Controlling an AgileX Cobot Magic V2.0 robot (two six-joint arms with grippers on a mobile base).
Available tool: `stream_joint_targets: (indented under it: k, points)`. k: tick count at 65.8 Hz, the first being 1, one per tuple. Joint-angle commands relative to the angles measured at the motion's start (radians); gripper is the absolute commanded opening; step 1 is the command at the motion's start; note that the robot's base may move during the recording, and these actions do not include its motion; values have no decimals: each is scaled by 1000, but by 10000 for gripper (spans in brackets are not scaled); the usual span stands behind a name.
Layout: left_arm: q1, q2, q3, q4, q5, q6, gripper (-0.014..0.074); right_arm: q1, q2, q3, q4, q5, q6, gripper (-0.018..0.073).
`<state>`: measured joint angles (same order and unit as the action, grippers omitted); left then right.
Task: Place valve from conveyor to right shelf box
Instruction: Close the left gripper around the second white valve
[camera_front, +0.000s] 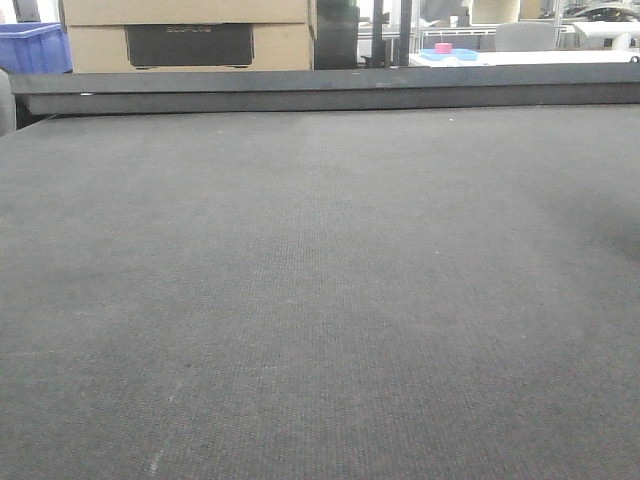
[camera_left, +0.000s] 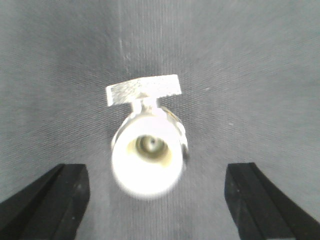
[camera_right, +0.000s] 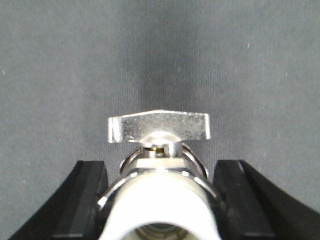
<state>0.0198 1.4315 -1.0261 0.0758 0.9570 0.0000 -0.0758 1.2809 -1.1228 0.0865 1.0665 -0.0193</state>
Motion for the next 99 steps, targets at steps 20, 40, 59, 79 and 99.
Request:
stream_joint_targets:
  k: [20,40,59,79,99]
  points:
    - [-4,128,-7,3,-72,-56,465,1,-18,8,-9,-31,1,-162]
    - [-4,129,-78,3,-26,-63,428,1,-18,8,-9,-31,1,-162]
    - [-4,147,-104,5,45,-63,423,1,-18,8,-9,-28,1,-162]
    - [-4,171,-104,3,59,-63,423,1,-18,8,-9,-31,1,-162]
    - [-4,171,-104,3,60,-63,351,1,-18,8,-9,-31,1,-162]
